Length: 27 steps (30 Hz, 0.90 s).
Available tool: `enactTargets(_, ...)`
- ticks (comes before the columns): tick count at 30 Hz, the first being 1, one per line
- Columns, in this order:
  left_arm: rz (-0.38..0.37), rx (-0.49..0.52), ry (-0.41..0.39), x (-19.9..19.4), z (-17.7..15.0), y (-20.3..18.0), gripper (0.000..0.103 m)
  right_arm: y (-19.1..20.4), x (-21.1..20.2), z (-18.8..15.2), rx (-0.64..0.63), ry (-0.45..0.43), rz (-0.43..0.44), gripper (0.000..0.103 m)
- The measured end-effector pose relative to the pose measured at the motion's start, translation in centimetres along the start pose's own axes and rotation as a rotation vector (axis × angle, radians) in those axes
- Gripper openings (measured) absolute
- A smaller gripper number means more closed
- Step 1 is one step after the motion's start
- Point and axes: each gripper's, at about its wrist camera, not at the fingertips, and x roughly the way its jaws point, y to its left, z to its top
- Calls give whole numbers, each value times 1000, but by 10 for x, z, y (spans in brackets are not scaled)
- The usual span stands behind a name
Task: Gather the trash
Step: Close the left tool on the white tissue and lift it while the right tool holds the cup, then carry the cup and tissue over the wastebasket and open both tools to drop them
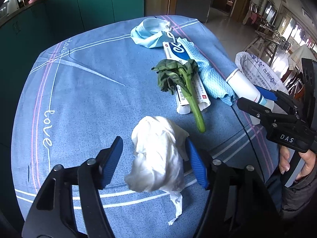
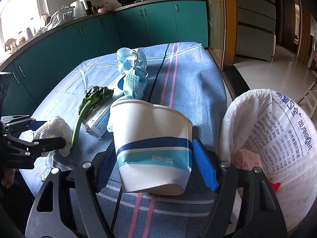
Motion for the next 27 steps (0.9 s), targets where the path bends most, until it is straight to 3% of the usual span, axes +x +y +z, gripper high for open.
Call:
enactTargets(4, -5, 9, 10, 2, -2, -2, 65, 3, -4, 2, -8, -24, 5, 73)
enactTargets(6, -23, 13, 14, 1, -2, -3, 47, 5, -8, 3, -12, -45, 5, 73)
enactTargets(9, -32, 7, -8, -4, -2, -3, 40, 4, -15, 4, -9, -74, 1, 73)
enactTargets(17, -22, -29, -179, -36, 3, 2, 38, -1, -21, 5, 8, -98, -2, 73)
enactTargets(23, 79, -49, -365, -65, 4, 6, 39, 3, -28, 6, -6, -131, -5, 73)
enactTargets(27, 94, -64, -407, -74, 4, 9, 39, 0, -37, 8, 7, -174, -7, 73)
